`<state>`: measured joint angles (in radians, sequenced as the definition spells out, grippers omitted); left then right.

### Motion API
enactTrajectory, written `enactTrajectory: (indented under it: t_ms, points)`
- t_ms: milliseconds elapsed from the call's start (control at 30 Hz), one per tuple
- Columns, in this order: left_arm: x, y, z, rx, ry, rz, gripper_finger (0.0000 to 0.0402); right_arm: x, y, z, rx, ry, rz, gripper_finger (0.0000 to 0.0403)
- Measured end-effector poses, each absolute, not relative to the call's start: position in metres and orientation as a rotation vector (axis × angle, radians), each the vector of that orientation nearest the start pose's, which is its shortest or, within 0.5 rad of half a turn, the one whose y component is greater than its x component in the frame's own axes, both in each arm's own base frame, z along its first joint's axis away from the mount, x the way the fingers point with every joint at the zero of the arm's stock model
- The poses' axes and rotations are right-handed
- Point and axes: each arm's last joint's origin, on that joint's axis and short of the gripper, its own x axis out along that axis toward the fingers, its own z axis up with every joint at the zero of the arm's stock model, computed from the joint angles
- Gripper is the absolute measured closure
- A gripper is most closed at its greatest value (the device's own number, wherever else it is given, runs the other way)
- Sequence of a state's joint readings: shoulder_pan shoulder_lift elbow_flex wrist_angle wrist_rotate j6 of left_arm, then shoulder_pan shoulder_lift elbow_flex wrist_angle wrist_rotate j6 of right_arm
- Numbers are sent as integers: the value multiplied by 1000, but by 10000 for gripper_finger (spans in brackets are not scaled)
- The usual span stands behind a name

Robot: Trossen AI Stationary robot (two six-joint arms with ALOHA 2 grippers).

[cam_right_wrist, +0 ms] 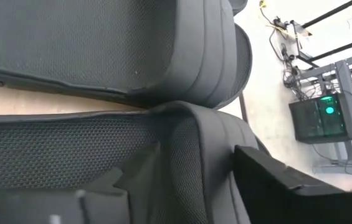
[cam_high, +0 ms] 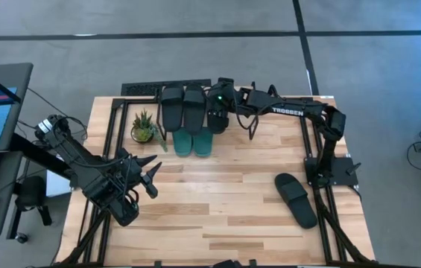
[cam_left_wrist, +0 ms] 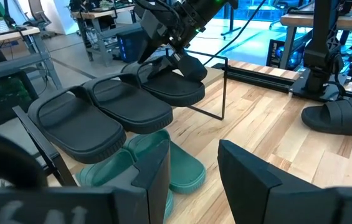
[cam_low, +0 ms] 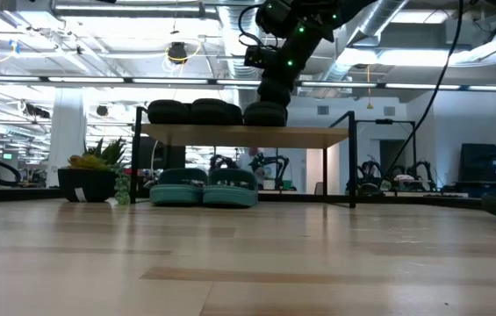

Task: Pick and place slides into the shelf
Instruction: Put the black slide on the shelf

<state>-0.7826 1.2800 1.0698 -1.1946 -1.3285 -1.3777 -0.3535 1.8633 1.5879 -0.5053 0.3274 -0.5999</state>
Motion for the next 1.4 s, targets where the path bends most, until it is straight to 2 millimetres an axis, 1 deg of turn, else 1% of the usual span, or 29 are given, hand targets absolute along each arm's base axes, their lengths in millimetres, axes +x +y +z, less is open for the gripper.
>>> enactTrajectory:
  t_ms: [67,167,433,800,1000,1067,1233,1400]
  points:
    - [168,-127,290,-68,236,741,276,387,-153,280,-530,963,-392,199]
    - [168,-127,290,-69,237,741,276,387,-153,280,-530,963,-393,191]
    - [168,-127,290,-76,236,741,276,387,-153,280,-538,970,-396,197]
    - [168,-127,290,-75,230,742,276,376,-148,298,-551,947,-395,198]
    - [168,-127,291,-74,228,743,276,371,-135,306,-555,954,-346,200]
    - [168,-127,291,-74,228,743,276,367,-129,312,-560,951,-333,199]
    - [168,-127,291,-73,228,743,276,353,-111,333,-570,930,-307,201]
    - [168,-127,291,-61,219,745,276,333,-92,356,-560,903,-288,207]
